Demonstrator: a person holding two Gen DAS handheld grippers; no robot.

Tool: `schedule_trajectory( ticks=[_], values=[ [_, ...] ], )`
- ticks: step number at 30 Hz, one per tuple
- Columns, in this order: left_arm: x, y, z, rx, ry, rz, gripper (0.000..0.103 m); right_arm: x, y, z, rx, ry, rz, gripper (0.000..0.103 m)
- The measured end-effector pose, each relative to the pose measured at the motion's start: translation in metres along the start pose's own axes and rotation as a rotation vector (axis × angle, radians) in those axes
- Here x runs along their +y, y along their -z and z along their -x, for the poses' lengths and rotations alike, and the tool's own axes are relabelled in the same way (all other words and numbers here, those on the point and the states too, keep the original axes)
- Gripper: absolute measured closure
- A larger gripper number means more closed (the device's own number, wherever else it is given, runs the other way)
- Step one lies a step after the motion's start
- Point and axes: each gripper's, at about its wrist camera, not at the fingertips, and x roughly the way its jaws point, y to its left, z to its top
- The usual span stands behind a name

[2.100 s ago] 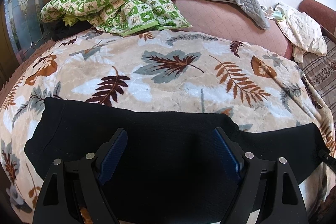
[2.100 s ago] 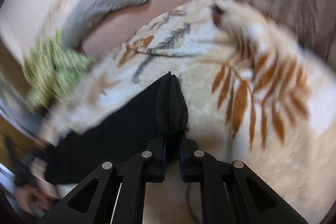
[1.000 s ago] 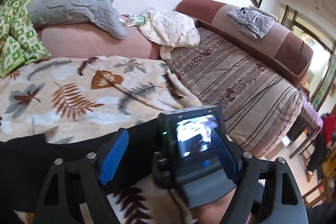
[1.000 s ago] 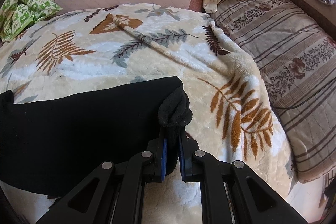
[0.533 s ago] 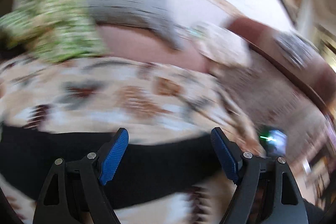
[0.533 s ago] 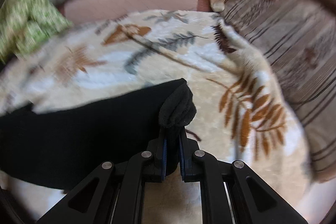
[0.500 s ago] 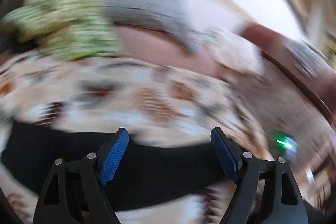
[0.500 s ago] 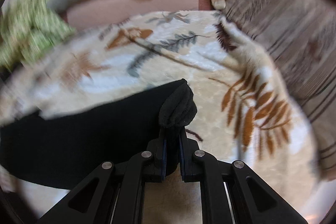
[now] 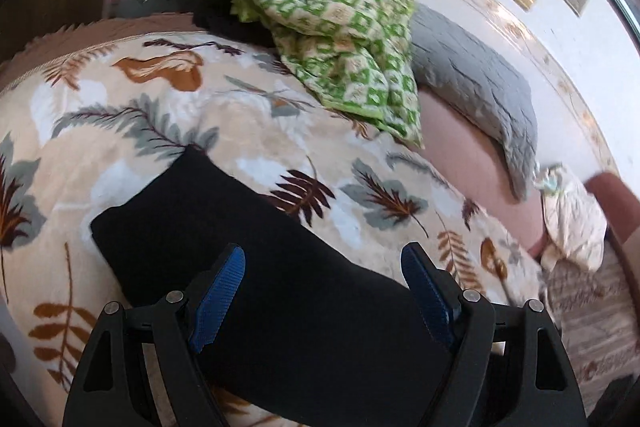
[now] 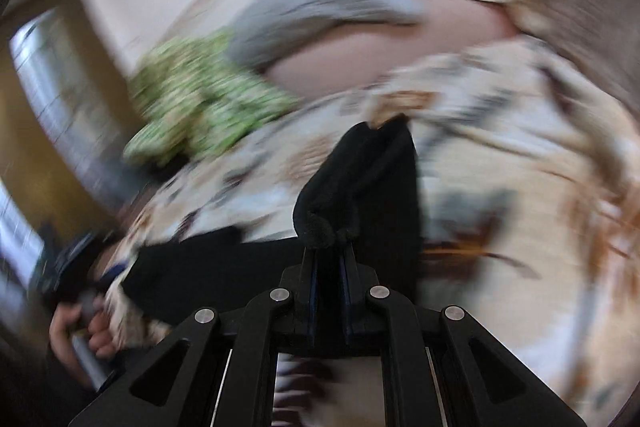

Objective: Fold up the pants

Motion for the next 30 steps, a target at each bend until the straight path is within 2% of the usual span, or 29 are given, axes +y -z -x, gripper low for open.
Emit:
schedule_trajectory(
  ticks=[4,7,9,12,18,21,24,26,28,30],
  values=[
    [-0.001,0.001,-0.003,0.001,0.003,-0.028,0.023,0.062,0.010,-0.040,0.080,-0.119,0.131,0.095],
    [0.005,-0.004,-0.008,0.004,0.005,-0.015,0.023,0.097,0.021,-0.061,0.129,-0.159,0.202,0.095],
    [0.007,-0.007,-0.014,0.010,0.004,-0.007,0.023,0.117,0.029,-0.073,0.156,-0.156,0.240,0.095],
    [0.006,-0.008,-0.016,0.011,0.002,-0.014,0.023,0.127,0.038,-0.089,0.188,-0.113,0.269,0.095],
    [0.003,-0.007,-0.016,0.010,0.000,-0.028,0.023,0.128,0.047,-0.092,0.190,-0.084,0.295,0.095],
    [0.002,-0.006,-0.016,0.012,-0.002,-0.036,0.023,0.127,0.053,-0.102,0.220,-0.070,0.298,0.094],
    [0.000,-0.005,-0.016,0.018,-0.007,-0.047,0.023,0.128,0.060,-0.105,0.194,-0.074,0.305,0.086],
    [-0.001,-0.006,-0.017,0.023,-0.010,-0.048,0.023,0.130,0.064,-0.103,0.181,-0.115,0.324,0.062],
    [-0.001,-0.006,-0.016,0.021,-0.013,-0.047,0.023,0.138,0.067,-0.096,0.185,-0.126,0.370,0.056],
    [-0.001,-0.006,-0.016,0.019,-0.012,-0.045,0.023,0.146,0.065,-0.084,0.205,-0.153,0.395,0.057]
  ],
)
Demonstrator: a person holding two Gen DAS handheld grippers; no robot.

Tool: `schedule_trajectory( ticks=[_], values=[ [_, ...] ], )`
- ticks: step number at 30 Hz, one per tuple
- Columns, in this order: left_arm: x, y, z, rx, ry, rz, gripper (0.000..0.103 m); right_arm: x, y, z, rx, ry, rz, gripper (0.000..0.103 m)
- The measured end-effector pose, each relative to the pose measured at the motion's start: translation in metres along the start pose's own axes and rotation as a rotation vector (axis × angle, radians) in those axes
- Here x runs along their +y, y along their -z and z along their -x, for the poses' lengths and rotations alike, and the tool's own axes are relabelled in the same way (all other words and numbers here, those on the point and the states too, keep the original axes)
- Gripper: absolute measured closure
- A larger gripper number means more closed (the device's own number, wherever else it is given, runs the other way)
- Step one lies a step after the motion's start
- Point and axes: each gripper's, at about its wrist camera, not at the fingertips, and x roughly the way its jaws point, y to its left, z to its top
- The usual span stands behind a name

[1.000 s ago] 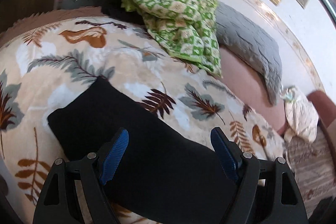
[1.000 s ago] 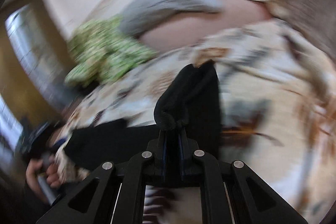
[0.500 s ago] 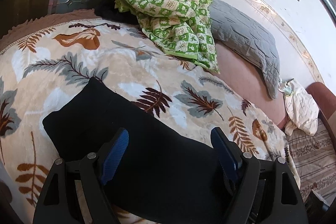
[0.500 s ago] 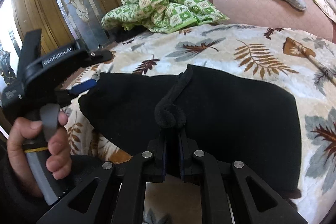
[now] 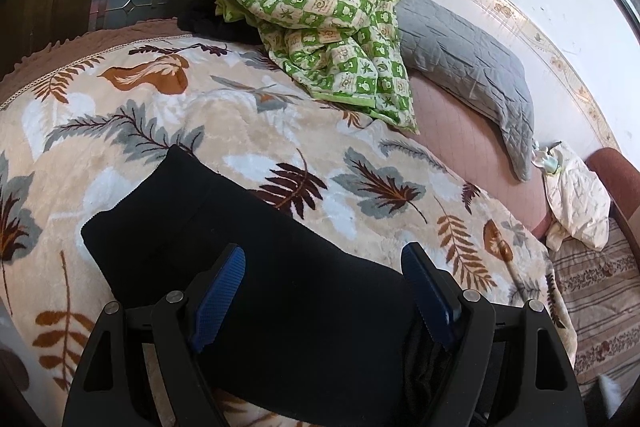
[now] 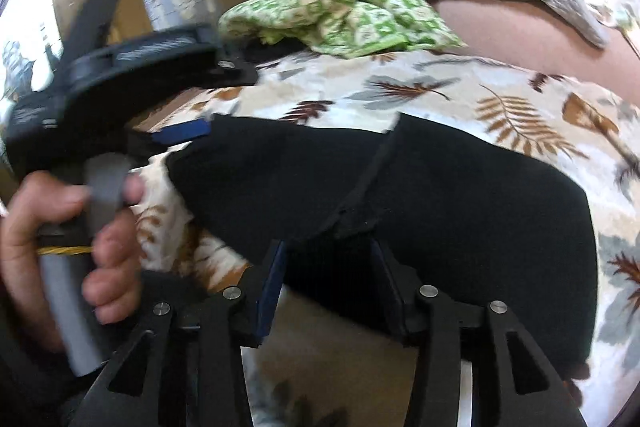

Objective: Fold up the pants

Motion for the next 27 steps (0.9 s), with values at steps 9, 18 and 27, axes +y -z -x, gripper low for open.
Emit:
schedule_trajectory(
  ticks=[9,18,27],
  values=[
    [0.001,0.001,0.001,-0.004,-0.010,0.013,0.023,-0.020,-0.050,0.037,0.044,0.870,-0.022,0.016],
    [0.002,0.000,0.000,0.003,-0.016,0.017,0.023,-0.046,-0.062,-0.003,0.205,1.104,0.013,0.016],
    [0.000,0.002,-0.001,0.002,-0.020,0.012,0.023,-0.054,-0.064,0.004,0.200,1.055,-0.024,0.016]
  ],
)
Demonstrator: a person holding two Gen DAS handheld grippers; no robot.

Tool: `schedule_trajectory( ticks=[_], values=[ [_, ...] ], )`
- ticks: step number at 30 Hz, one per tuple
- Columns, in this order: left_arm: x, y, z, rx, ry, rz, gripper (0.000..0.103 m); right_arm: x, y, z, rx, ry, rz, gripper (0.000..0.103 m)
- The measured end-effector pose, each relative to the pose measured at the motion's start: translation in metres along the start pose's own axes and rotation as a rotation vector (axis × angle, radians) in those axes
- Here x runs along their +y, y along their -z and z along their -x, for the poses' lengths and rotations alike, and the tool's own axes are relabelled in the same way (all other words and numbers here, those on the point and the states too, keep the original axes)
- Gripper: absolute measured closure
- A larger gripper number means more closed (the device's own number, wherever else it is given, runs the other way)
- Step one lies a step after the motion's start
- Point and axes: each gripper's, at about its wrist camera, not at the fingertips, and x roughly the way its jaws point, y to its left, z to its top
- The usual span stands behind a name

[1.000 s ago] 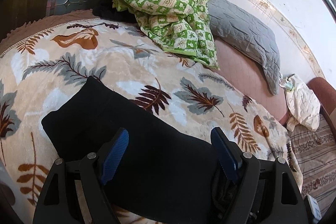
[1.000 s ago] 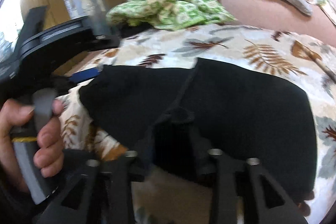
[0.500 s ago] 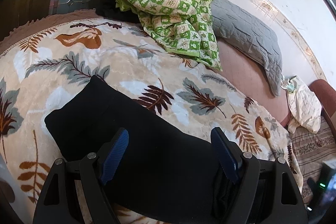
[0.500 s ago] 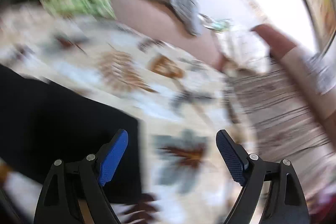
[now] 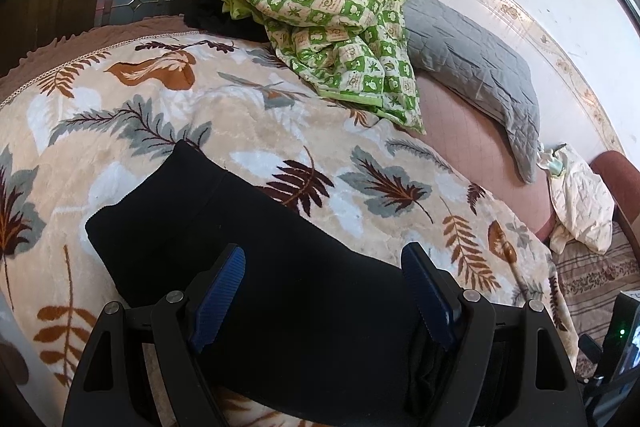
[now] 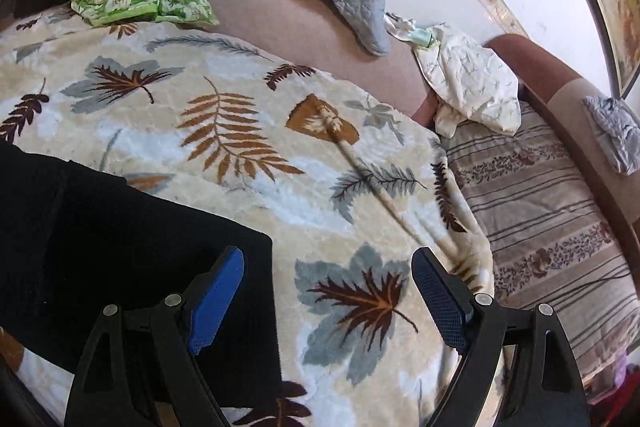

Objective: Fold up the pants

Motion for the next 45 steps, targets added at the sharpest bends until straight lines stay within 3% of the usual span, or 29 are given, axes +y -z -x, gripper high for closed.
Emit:
schedule_trajectory(
  ticks=[4,7,9,10,11,12,15,16,17,18,19,20,21,23,25,27,29,32,34,36,39,41,44,45],
  values=[
    [-0.011,0.004,0.003,-0.015,0.019,-0.051,0.023,-0.012,0.002,-0.001,0.010,-0.044,-0.031,0.016],
    [-0.028,0.011,0.012,-0.035,0.087,-0.129,0.023,-0.041,0.005,0.002,-0.017,-0.274,-0.135,0.016],
    [-0.042,0.020,0.016,-0.025,0.160,-0.198,0.023,-0.078,0.016,0.008,-0.128,-0.477,-0.269,0.016],
    [-0.051,0.027,0.020,-0.026,0.206,-0.244,0.023,-0.094,0.024,0.012,-0.200,-0.533,-0.317,0.013],
    [-0.060,0.034,0.023,-0.032,0.247,-0.290,0.023,-0.112,0.035,0.013,-0.271,-0.575,-0.353,0.000],
    [-0.067,0.039,0.025,-0.037,0.273,-0.328,0.023,-0.123,0.043,0.011,-0.292,-0.589,-0.363,0.000],
    [-0.090,0.058,0.025,-0.015,0.350,-0.443,0.023,-0.146,0.058,-0.022,-0.151,-0.632,-0.364,0.002],
    [-0.095,0.062,0.023,0.008,0.374,-0.456,0.026,-0.153,0.067,-0.028,-0.156,-0.640,-0.386,0.015],
    [-0.096,0.064,0.019,0.033,0.393,-0.452,0.038,-0.156,0.074,-0.032,-0.170,-0.671,-0.387,0.034],
    [-0.098,0.066,0.013,0.082,0.421,-0.437,0.047,-0.155,0.079,-0.033,-0.174,-0.706,-0.371,0.045],
    [-0.098,0.068,0.004,0.141,0.440,-0.418,0.066,-0.151,0.082,-0.034,-0.176,-0.751,-0.345,0.068],
    [-0.097,0.067,-0.005,0.183,0.435,-0.407,0.080,-0.145,0.085,-0.037,-0.169,-0.826,-0.319,0.091],
    [-0.094,0.070,-0.016,0.223,0.390,-0.401,0.082,-0.139,0.086,-0.039,-0.155,-0.882,-0.303,0.101],
    [-0.080,0.077,-0.040,0.295,0.237,-0.382,0.093,-0.126,0.084,-0.039,-0.150,-0.933,-0.266,0.103],
    [-0.062,0.078,-0.051,0.342,0.212,-0.305,0.099,-0.111,0.078,-0.034,-0.155,-0.997,-0.216,0.103],
    [-0.053,0.074,-0.051,0.354,0.212,-0.256,0.099,-0.092,0.079,-0.037,-0.099,-1.019,-0.173,0.103],
    [-0.048,0.078,-0.052,0.354,0.213,-0.234,0.099,-0.062,0.088,-0.056,0.063,-1.013,-0.118,0.103],
    [-0.048,0.079,-0.048,0.339,0.218,-0.215,0.099,-0.068,0.090,-0.066,0.090,-1.074,-0.182,0.103],
    [-0.055,0.078,-0.035,0.320,0.222,-0.223,0.099,-0.073,0.088,-0.066,0.082,-1.092,-0.186,0.103],
    [-0.071,0.067,-0.028,0.255,0.255,-0.242,0.094,-0.081,0.082,-0.059,0.019,-1.080,-0.199,0.102],
    [-0.084,0.051,-0.030,0.225,0.294,-0.244,0.090,-0.092,0.066,-0.052,-0.094,-0.998,-0.234,0.098],
    [-0.087,0.045,-0.047,0.245,0.251,-0.235,0.090,-0.092,0.051,-0.056,-0.128,-0.945,-0.263,0.098],
    [-0.079,0.052,-0.084,0.309,0.129,-0.210,0.090,-0.076,0.033,-0.069,-0.113,-0.942,-0.244,0.098],
    [-0.076,0.055,-0.091,0.316,0.135,-0.202,0.089,-0.064,0.030,-0.077,-0.086,-0.926,-0.219,0.098]
  ],
)
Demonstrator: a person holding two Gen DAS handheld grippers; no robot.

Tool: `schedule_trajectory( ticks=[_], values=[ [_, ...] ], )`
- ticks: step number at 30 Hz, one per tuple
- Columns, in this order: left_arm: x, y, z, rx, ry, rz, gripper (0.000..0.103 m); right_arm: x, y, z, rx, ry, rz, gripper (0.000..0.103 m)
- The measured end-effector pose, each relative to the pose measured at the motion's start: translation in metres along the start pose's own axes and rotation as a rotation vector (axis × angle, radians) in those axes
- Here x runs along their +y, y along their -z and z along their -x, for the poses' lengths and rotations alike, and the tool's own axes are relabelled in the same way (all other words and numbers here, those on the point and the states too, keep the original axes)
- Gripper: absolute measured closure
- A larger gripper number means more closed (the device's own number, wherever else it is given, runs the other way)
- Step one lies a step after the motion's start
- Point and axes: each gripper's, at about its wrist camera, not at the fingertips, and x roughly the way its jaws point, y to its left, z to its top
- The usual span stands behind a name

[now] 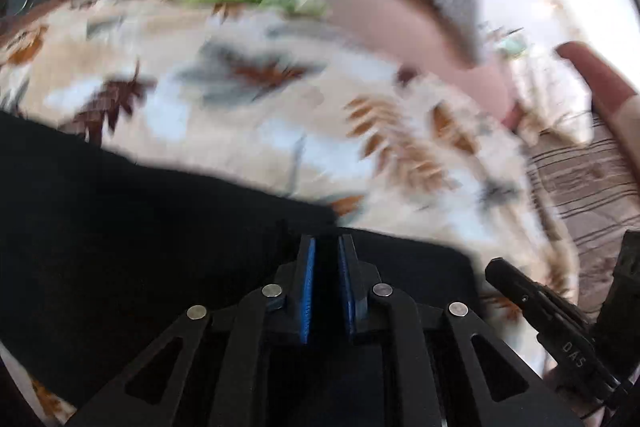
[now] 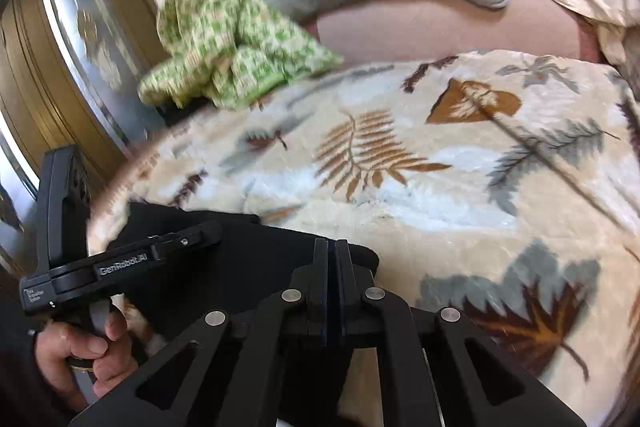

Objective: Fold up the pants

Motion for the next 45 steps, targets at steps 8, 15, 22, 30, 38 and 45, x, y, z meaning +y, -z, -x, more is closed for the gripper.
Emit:
schedule_trajectory(
  ticks=[8,15,22,30,38,45],
  values=[
    [0.002,-0.002,-0.008,-0.026,0.011,-0.022,0.090,-0.005,0.012,-0.034,0.101,0.060,0.009,0.103],
    [0.012,-0.027,0.013,0.058,0.131,0.053,0.086,-0.010,-0.008,-0.018,0.163,0.023,-0.058,0.097],
    [0.090,-0.039,0.131,-0.203,0.230,0.175,0.021,-0.025,0.013,0.051,0.021,-0.077,-0.017,0.060],
    [0.240,0.017,0.196,-0.245,0.242,0.508,0.014,-0.024,0.034,0.048,0.002,-0.074,-0.051,0.058],
    [0.287,0.051,0.139,-0.195,0.406,0.757,0.014,-0.025,0.044,0.016,0.111,-0.012,-0.064,0.050],
    [0.299,0.032,0.122,-0.281,0.429,0.783,0.006,-0.027,0.047,0.017,0.104,-0.019,-0.075,0.048]
  ],
)
